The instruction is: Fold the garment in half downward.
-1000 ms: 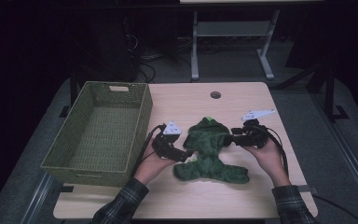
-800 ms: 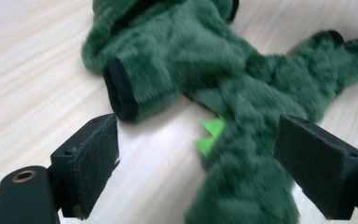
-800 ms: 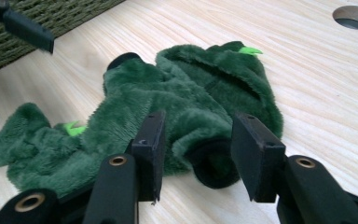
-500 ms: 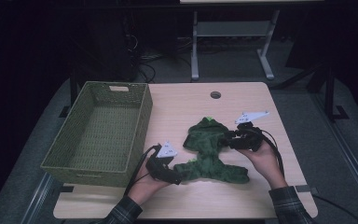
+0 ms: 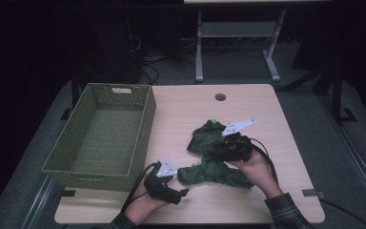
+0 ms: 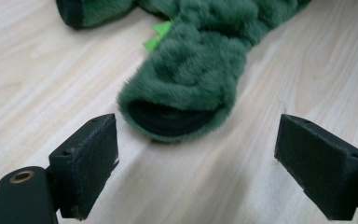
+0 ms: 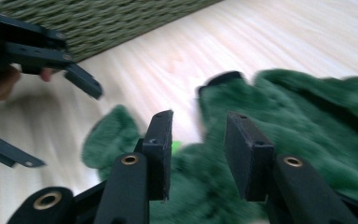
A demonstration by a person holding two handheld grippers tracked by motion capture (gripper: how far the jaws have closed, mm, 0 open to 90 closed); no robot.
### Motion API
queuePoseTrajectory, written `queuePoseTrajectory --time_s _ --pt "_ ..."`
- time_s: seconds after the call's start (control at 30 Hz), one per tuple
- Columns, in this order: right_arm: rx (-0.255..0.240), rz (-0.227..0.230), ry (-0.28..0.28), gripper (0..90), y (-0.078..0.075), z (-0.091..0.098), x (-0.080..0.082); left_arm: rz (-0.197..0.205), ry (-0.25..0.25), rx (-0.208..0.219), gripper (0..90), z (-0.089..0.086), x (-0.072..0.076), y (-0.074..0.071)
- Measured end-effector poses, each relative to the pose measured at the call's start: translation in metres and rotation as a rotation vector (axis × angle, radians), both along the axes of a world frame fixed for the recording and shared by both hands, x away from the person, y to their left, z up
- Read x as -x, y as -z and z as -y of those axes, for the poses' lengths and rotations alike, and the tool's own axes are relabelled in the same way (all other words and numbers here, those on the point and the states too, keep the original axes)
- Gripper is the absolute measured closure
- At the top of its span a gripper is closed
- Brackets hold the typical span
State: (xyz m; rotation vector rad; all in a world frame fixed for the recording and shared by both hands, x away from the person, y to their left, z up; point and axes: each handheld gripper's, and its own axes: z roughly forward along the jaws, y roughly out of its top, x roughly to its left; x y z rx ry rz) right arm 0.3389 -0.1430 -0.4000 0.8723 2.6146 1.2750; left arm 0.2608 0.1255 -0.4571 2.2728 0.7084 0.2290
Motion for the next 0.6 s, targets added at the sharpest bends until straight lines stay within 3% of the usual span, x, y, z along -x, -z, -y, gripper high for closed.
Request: queuePoseTrajectory --time_s 0.43,0.53,0.6 --pt "-0.007 -0.011 -0.118 69.8 0.004 -0.043 0.022 -0.014 -0.008 -0.056 12.6 -0.004 0.006 0.012" --pt "0.003 -0.003 -0.144 74.8 0.006 -0.052 0.026 0.014 -0.001 -0.067 12.5 -0.004 0.008 0.013" --pt "0.007 -0.003 -0.155 76.6 0.008 -0.057 0.028 0.022 0.001 -0.05 12.5 -0.006 0.009 0.015"
